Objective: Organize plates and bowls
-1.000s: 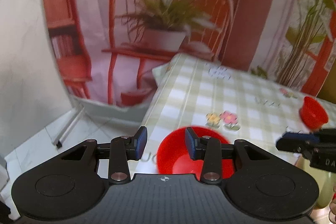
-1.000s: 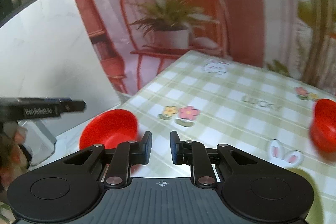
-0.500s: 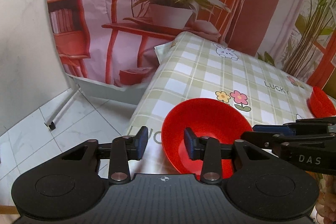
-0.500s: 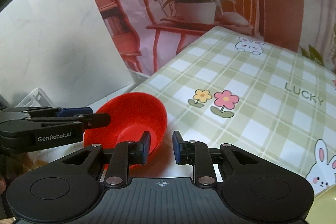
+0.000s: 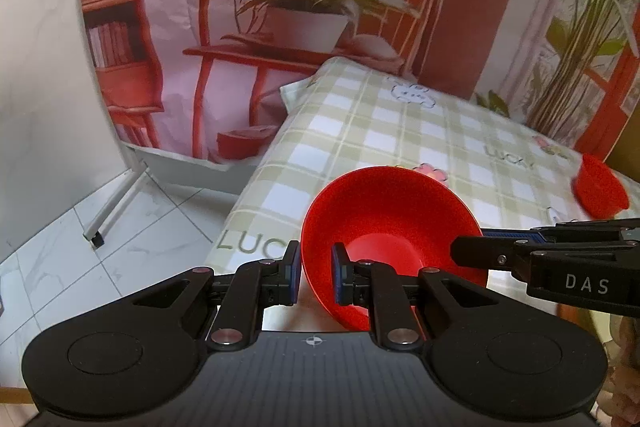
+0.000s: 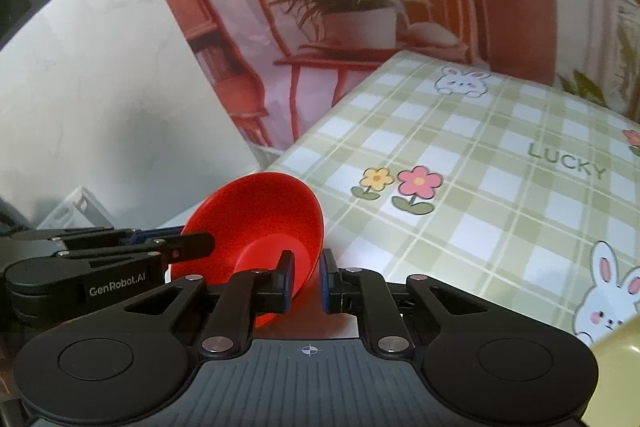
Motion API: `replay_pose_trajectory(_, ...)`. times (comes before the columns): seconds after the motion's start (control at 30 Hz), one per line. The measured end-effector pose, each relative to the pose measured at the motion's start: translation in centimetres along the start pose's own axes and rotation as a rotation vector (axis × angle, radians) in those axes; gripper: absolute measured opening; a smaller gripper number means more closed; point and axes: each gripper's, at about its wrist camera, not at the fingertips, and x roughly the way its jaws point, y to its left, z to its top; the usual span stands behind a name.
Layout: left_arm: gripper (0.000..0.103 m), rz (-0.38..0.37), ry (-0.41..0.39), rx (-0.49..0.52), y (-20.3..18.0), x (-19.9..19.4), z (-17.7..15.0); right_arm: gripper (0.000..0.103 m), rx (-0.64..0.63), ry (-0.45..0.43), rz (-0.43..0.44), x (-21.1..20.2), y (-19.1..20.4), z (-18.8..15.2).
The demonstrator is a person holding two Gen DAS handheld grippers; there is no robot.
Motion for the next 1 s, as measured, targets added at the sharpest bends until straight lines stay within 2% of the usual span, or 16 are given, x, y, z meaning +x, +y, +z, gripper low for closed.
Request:
replay_pose_trajectory(0.27,0.017,-0.03,-0.045,0.034,-3.8,-2.3,1.0,0.012,0.056,-0.097,-0.019,-5.3,-2.4,-0.1)
replay_pose_trajectory(0.6,0.017,-0.091,-0.064,0.096,-10.1,-3.8,1.5,0.012,0.137,-0.202,-0.064,-11.5,-6.9,-1.6)
replay_pose_trajectory(1.0,0.017,-0.184,-0.076,0.185,-18.5,-3.7,1.6,0.012,0.244,-0.33,-0.147,-18.8,-13.6,-4.2)
